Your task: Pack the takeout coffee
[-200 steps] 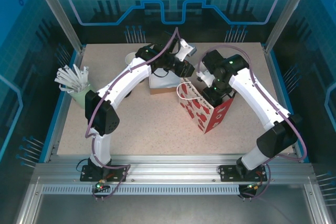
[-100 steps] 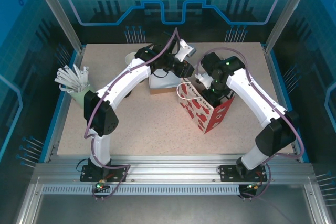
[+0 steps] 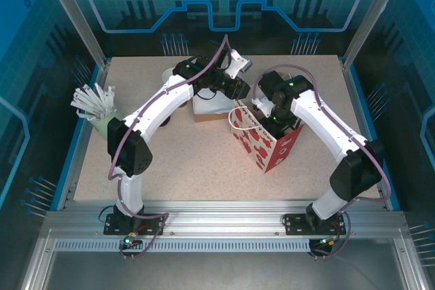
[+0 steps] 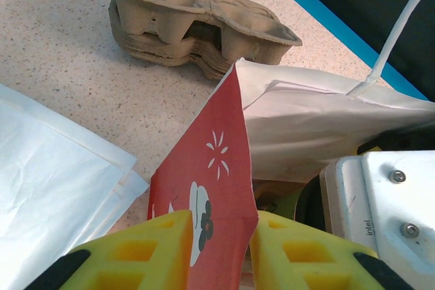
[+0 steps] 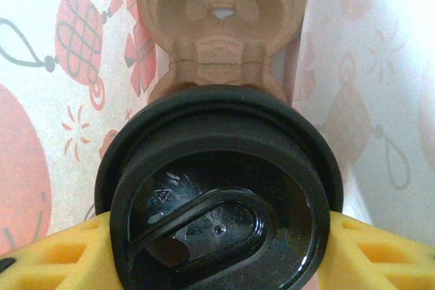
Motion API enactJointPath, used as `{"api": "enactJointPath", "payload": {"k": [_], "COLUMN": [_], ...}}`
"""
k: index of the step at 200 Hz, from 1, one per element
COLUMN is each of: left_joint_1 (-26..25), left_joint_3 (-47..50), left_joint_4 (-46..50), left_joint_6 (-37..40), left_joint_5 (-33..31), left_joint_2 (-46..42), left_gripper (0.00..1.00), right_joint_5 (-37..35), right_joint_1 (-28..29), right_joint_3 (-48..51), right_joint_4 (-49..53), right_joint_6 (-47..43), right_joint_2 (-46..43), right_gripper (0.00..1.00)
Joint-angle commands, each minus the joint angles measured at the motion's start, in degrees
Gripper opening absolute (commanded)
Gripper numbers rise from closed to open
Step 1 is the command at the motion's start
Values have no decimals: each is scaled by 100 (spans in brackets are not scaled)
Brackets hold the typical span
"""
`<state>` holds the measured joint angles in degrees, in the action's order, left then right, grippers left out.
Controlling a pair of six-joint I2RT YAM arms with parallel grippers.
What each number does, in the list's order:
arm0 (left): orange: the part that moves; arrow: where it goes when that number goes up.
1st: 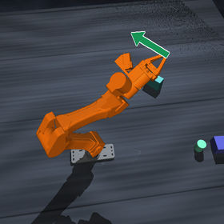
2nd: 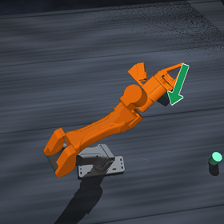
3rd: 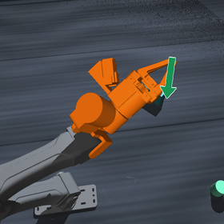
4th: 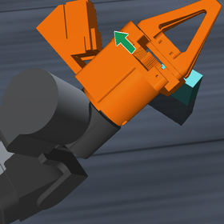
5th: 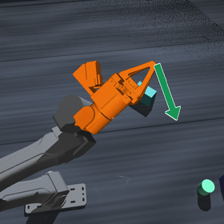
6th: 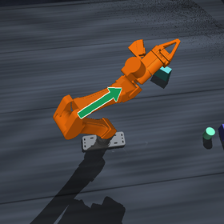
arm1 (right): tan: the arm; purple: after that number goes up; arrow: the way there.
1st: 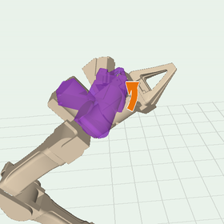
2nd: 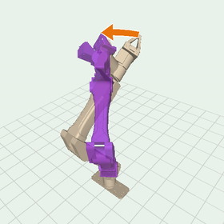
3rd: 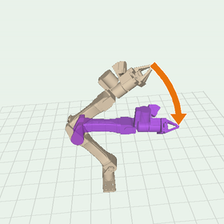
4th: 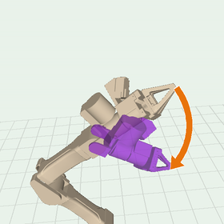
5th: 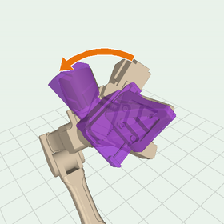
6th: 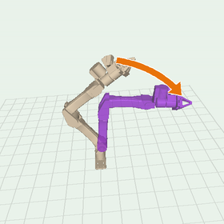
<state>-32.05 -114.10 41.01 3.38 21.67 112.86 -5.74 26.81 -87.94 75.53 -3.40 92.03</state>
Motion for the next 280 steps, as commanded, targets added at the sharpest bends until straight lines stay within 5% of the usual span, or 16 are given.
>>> {"api": "enactJointPath", "payload": {"k": [1, 280], "left_joint_1": [38, 49], "left_joint_3": [107, 145], "left_joint_4": [-9, -22], "left_joint_6": [5, -12], "left_joint_5": [-61, -40], "left_joint_2": [-245, -246], "left_gripper": [29, 30], "right_joint_5": [20, 22], "right_joint_1": [-114, -101], "right_joint_3": [92, 132], "right_joint_4": [-63, -144], "right_joint_6": [46, -17], "right_joint_2": [70, 39], "right_gripper": [38, 37]}}
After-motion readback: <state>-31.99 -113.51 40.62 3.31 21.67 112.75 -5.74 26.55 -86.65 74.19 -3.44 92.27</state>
